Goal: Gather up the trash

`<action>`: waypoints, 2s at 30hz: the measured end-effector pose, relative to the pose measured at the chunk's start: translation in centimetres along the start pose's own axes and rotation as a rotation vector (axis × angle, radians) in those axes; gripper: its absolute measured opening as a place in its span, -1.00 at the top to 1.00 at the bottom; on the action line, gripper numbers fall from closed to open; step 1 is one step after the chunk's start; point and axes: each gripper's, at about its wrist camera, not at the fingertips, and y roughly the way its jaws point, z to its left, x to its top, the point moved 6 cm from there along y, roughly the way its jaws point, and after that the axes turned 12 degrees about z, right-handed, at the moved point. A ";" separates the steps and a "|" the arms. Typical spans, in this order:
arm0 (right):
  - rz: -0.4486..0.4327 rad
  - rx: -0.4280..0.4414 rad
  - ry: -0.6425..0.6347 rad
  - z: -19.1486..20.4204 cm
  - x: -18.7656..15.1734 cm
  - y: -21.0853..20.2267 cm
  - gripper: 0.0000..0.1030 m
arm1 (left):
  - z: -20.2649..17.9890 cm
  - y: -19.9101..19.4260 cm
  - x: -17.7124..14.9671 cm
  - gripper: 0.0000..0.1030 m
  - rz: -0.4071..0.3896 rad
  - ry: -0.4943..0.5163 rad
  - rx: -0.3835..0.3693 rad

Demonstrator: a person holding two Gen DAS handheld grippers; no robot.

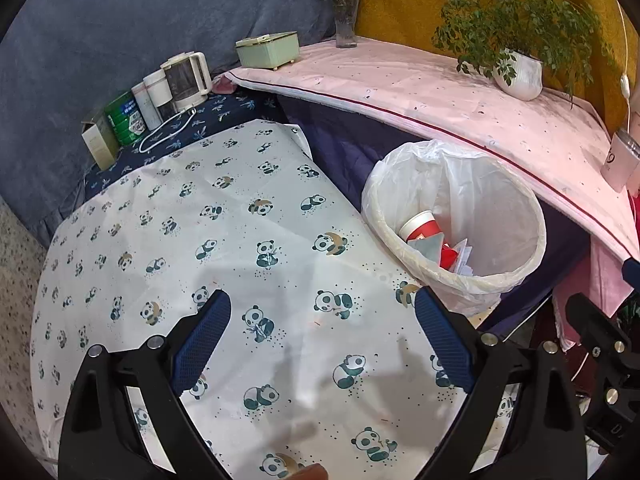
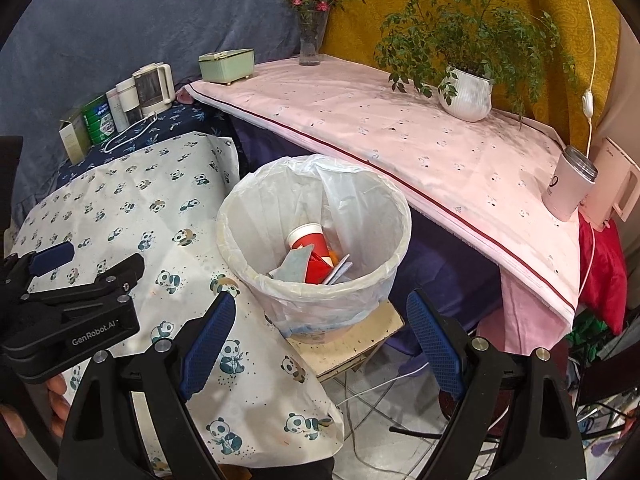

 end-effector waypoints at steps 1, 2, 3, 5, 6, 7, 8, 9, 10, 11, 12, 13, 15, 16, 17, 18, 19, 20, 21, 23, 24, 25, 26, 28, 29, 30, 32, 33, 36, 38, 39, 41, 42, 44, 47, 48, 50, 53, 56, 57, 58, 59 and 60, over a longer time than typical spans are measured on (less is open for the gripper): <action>0.000 -0.004 -0.003 0.0 0.0 0.0 -0.63 | 0.0 0.0 0.1 -0.73 -0.003 0.003 0.005; 0.000 -0.005 -0.005 0.1 0.1 0.0 -0.63 | 0.0 0.0 0.1 -0.73 -0.004 0.005 0.009; 0.001 -0.004 -0.007 0.1 0.1 0.1 -0.63 | 0.0 0.0 0.2 -0.73 -0.005 0.005 0.013; 0.004 -0.007 -0.007 0.0 0.1 0.2 -0.63 | 0.1 0.0 0.3 -0.73 -0.005 0.003 0.016; 0.006 -0.006 -0.007 0.1 0.2 0.2 -0.63 | 0.1 0.0 0.4 -0.73 -0.006 0.003 0.015; 0.007 -0.007 -0.008 0.1 0.3 0.3 -0.63 | 0.1 0.1 0.4 -0.73 -0.005 0.002 0.014; 0.007 -0.010 -0.007 0.1 0.3 0.4 -0.63 | 0.1 0.1 0.4 -0.73 -0.004 0.003 0.016; 0.009 -0.010 -0.009 0.2 0.3 0.4 -0.63 | 0.2 0.1 0.4 -0.73 -0.003 0.004 0.015; 0.011 -0.011 -0.012 0.2 0.3 0.5 -0.63 | 0.2 0.1 0.4 -0.73 -0.002 0.004 0.014; 0.011 -0.014 -0.013 0.3 0.3 0.5 -0.63 | 0.2 0.2 0.3 -0.73 0.000 0.007 0.012; 0.013 -0.015 -0.017 0.4 0.3 0.6 -0.63 | 0.1 0.3 0.2 -0.73 0.002 0.010 0.011; 0.012 -0.017 -0.020 0.4 0.3 0.6 -0.63 | 0.1 0.4 0.2 -0.73 0.005 0.011 0.012; 0.015 -0.018 -0.024 0.5 0.3 0.8 -0.63 | 0.1 0.6 0.0 -0.73 0.010 0.011 0.009; 0.016 -0.017 -0.026 0.6 0.3 0.8 -0.63 | 0.1 0.7 0.0 -0.73 0.013 0.011 0.009; 0.017 -0.018 -0.027 0.6 0.3 0.9 -0.63 | 0.1 0.8 -0.1 -0.73 0.015 0.009 0.010; 0.019 -0.018 -0.030 0.7 0.3 0.9 -0.63 | 0.2 0.8 -0.1 -0.73 0.017 0.005 0.012; 0.020 -0.019 -0.031 0.7 0.3 1.0 -0.63 | 0.2 0.9 -0.2 -0.73 0.017 0.002 0.013; 0.021 -0.020 -0.031 0.8 0.2 1.0 -0.63 | 0.2 0.9 -0.1 -0.73 0.017 0.000 0.010; 0.022 -0.020 -0.032 0.8 0.2 1.0 -0.63 | 0.3 1.0 -0.2 -0.73 0.019 0.000 0.010; 0.022 -0.020 -0.035 0.8 0.3 1.1 -0.63 | 0.3 1.1 -0.2 -0.73 0.022 0.002 0.012; 0.022 -0.021 -0.036 0.9 0.3 1.1 -0.63 | 0.2 1.1 -0.2 -0.73 0.024 0.002 0.012; 0.023 -0.021 -0.037 0.9 0.3 1.2 -0.63 | 0.2 1.1 -0.2 -0.73 0.025 0.000 0.011; 0.024 -0.022 -0.038 0.9 0.3 1.2 -0.63 | 0.2 1.1 -0.2 -0.73 0.026 -0.002 0.011; 0.026 -0.021 -0.040 0.9 0.3 1.4 -0.63 | 0.3 1.2 -0.3 -0.73 0.025 -0.004 0.019; 0.027 -0.021 -0.041 1.0 0.3 1.4 -0.63 | 0.3 1.2 -0.3 -0.73 0.023 -0.005 0.022; 0.028 -0.020 -0.043 1.0 0.3 1.4 -0.63 | 0.3 1.2 -0.4 -0.73 0.024 -0.006 0.025; 0.029 -0.021 -0.045 1.1 0.2 1.4 -0.63 | 0.5 1.2 -0.5 -0.73 0.027 -0.017 0.027; 0.031 -0.020 -0.048 1.2 0.2 1.5 -0.63 | 0.5 1.2 -0.5 -0.73 0.027 -0.025 0.027; 0.033 -0.020 -0.051 1.3 0.2 1.6 -0.63 | 0.9 1.2 -0.6 -0.73 0.033 -0.042 0.032; 0.033 -0.019 -0.052 1.3 0.2 1.6 -0.63 | 1.0 1.2 -0.7 -0.73 0.035 -0.045 0.036; 0.034 -0.018 -0.053 1.3 0.2 1.6 -0.63 | 1.0 1.2 -0.8 -0.73 0.034 -0.043 0.038; 0.034 -0.017 -0.055 1.3 0.2 1.6 -0.63 | 0.9 1.1 -0.8 -0.73 0.031 -0.040 0.039; 0.033 -0.018 -0.056 1.3 0.2 1.6 -0.63 | 1.0 1.0 -0.8 -0.73 0.030 -0.040 0.038; 0.032 -0.017 -0.056 1.4 0.1 1.6 -0.63 | 1.0 1.0 -0.8 -0.73 0.032 -0.042 0.037; 0.031 -0.018 -0.056 1.5 0.1 1.6 -0.63 | 1.1 0.9 -0.8 -0.73 0.034 -0.042 0.039; 0.031 -0.020 -0.056 1.5 0.1 1.6 -0.63 | 1.1 0.9 -0.8 -0.73 0.033 -0.042 0.036; 0.032 -0.018 -0.056 1.5 0.1 1.6 -0.63 | 1.1 0.8 -0.8 -0.73 0.030 -0.041 0.038; 0.031 -0.020 -0.057 1.5 0.1 1.6 -0.63 | 1.0 0.6 -0.9 -0.73 0.020 -0.039 0.049; 0.029 -0.018 -0.056 1.5 0.1 1.5 -0.63 | 1.0 0.6 -0.9 -0.73 0.023 -0.033 0.038; 0.028 -0.019 -0.056 1.6 0.1 1.4 -0.63 | 1.0 0.6 -0.9 -0.73 0.025 -0.034 0.036; 0.028 -0.019 -0.055 1.6 0.0 1.4 -0.63 | 0.9 0.6 -0.9 -0.73 0.027 -0.032 0.029; 0.026 -0.019 -0.053 1.6 0.0 1.3 -0.63 | 0.9 0.6 -0.9 -0.73 0.029 -0.032 0.026; 0.026 -0.018 -0.052 1.6 0.0 1.3 -0.63 | 0.9 0.6 -0.9 -0.73 0.028 -0.036 0.027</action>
